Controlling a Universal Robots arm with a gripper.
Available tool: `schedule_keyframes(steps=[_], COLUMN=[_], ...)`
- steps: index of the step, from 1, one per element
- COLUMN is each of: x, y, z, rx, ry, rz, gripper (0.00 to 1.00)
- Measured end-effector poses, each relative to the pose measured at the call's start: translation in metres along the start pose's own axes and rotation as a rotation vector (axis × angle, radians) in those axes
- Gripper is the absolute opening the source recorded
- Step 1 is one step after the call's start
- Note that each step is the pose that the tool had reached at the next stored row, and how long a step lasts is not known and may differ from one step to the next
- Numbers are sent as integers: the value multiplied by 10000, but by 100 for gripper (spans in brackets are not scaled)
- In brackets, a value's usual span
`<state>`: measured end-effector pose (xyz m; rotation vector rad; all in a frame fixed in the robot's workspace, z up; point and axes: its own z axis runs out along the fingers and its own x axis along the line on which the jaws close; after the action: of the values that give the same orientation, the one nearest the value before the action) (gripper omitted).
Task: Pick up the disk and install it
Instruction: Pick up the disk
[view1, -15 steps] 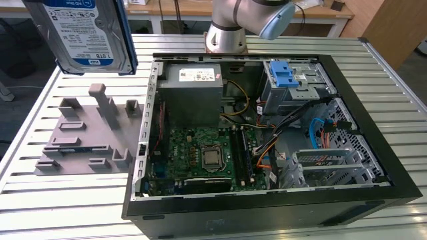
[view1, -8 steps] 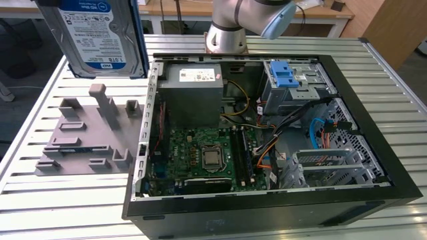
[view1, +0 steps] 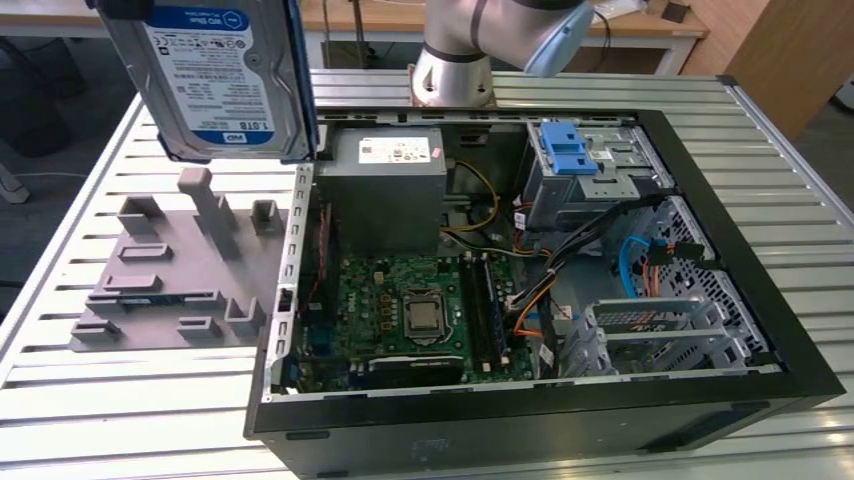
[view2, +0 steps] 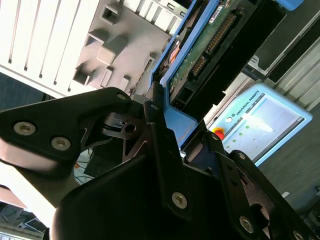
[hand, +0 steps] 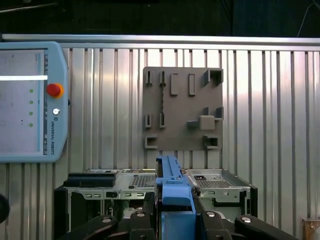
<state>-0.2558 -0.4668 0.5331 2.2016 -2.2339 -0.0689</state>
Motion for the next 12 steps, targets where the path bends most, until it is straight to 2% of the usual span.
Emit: schedule_keyframes(steps=[6,12], x=[50,61], y=[-159,-374], z=[-5,-5], rx=[0,0], ry=[1,1], rz=[0,-1], gripper=[36,36])
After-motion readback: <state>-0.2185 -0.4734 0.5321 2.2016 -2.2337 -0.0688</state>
